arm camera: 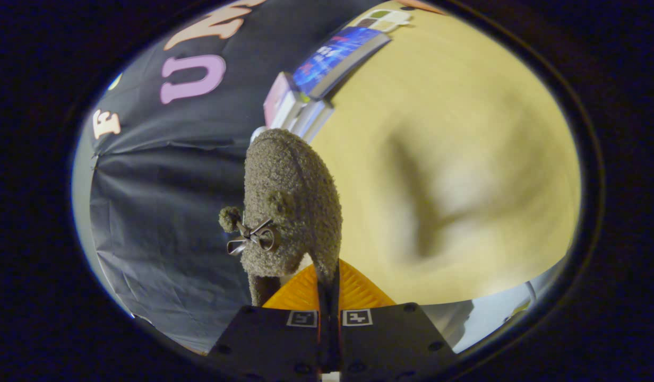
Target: Open the storage box then place both shoes into the box .Put the left shoe in first, then the right shoe, with the right side of both shoes facing outward in a uniform manner.
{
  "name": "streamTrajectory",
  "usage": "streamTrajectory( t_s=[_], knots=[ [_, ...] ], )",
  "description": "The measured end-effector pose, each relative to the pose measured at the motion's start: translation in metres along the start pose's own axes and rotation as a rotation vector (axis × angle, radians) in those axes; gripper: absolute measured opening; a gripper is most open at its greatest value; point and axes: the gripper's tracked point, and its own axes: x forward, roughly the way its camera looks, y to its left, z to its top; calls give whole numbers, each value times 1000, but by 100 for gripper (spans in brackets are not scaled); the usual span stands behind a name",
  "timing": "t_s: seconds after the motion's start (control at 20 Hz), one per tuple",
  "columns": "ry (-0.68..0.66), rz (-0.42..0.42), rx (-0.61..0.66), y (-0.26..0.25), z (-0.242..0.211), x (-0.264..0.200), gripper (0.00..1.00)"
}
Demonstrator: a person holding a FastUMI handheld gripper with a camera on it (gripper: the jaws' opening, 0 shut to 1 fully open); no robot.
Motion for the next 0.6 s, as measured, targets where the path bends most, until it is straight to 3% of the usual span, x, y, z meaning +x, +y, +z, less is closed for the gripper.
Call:
streamTrajectory(
  t_s=[0.3,0.6],
  knots=[
    [87,87,-150,130,-61,63,3],
    [69,-14,-261,192,-97,138,4]
  ],
)
